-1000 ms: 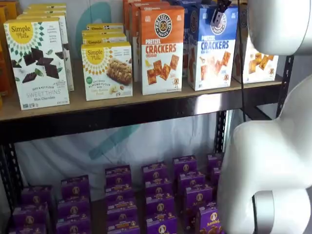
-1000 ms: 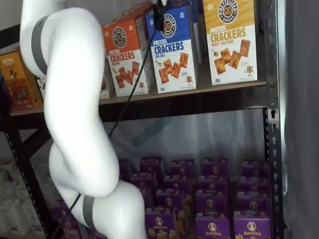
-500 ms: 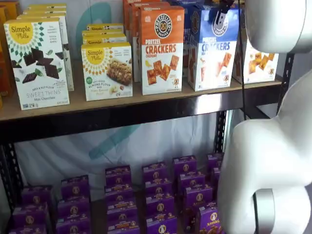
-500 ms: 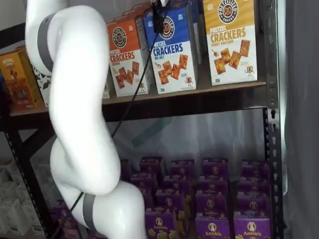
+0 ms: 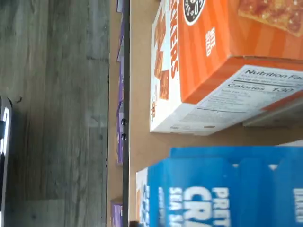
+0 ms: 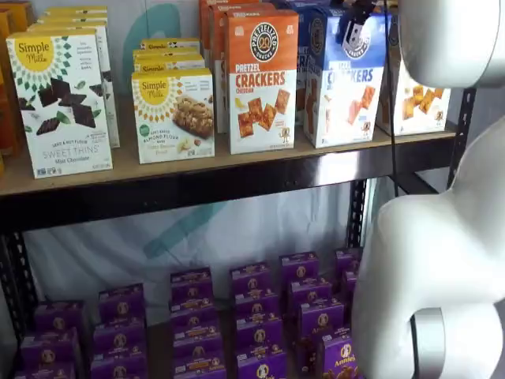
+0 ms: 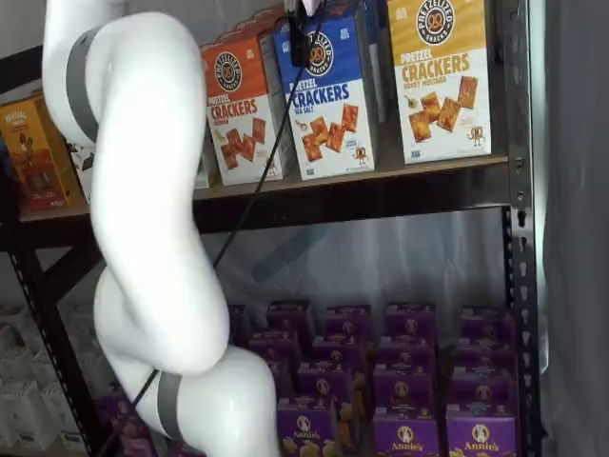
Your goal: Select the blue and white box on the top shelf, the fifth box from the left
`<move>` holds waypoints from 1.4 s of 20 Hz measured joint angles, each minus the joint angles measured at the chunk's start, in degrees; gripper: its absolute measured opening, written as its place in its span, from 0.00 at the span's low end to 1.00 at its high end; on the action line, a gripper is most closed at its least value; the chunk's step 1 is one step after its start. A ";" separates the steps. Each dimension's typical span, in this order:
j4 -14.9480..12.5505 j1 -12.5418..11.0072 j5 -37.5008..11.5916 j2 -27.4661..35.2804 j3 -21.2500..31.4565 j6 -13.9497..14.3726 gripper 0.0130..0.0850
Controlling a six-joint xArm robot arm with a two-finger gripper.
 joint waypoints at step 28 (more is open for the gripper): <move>0.82 -1.05 1.11 -2.91 1.85 -0.46 0.61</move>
